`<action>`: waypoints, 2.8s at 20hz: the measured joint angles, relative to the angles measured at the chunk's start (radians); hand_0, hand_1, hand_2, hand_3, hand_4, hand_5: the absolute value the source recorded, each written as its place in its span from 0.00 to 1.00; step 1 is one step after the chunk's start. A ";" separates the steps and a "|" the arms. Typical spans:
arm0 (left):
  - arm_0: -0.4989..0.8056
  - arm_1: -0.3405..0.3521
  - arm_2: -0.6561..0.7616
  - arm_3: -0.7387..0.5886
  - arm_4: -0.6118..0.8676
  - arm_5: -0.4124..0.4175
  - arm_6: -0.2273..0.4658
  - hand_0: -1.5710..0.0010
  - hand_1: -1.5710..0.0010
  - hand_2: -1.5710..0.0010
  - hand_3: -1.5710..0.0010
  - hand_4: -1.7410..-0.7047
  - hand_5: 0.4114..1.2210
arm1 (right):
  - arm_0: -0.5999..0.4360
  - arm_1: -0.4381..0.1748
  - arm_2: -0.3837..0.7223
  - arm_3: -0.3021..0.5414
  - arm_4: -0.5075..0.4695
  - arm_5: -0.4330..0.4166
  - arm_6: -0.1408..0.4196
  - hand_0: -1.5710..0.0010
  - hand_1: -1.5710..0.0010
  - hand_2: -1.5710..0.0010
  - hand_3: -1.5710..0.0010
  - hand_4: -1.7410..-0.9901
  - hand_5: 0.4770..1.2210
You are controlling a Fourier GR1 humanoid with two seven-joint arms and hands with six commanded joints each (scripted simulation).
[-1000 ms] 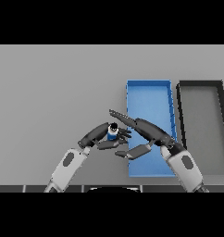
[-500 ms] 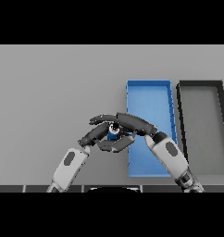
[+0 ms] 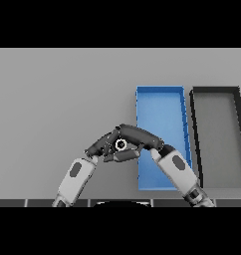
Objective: Pick up the blue pipe and place it into the blue bin.
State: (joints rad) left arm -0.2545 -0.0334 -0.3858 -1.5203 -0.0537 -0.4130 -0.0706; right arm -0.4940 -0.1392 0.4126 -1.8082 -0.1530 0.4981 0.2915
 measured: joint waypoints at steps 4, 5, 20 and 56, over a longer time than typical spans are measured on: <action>0.006 -0.006 0.007 -0.002 -0.032 0.005 0.005 0.00 0.00 0.01 0.09 0.01 1.00 | 0.033 0.028 -0.015 -0.009 -0.038 0.006 0.049 0.03 0.03 0.03 0.04 0.33 0.92; 0.004 -0.011 0.009 -0.003 -0.033 0.009 0.012 0.00 0.00 0.01 0.09 0.01 1.00 | 0.033 0.041 -0.023 -0.001 -0.045 0.004 0.049 0.02 0.02 0.02 0.03 0.33 0.94; 0.003 0.009 0.038 0.010 -0.099 -0.063 0.086 0.94 0.94 0.94 0.95 0.74 0.33 | 0.043 0.153 -0.088 -0.013 0.046 0.035 0.101 0.00 0.00 0.00 0.00 0.32 1.00; 0.037 0.023 0.041 -0.018 -0.108 -0.020 0.141 1.00 1.00 1.00 1.00 0.78 0.06 | -0.165 -0.053 -0.635 0.246 0.007 -0.228 0.318 0.00 0.00 0.00 0.00 0.32 1.00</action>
State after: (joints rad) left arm -0.2171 -0.0103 -0.3443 -1.5383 -0.1617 -0.4334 0.0701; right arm -0.6589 -0.1920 -0.2223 -1.5621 -0.1460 0.2706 0.6094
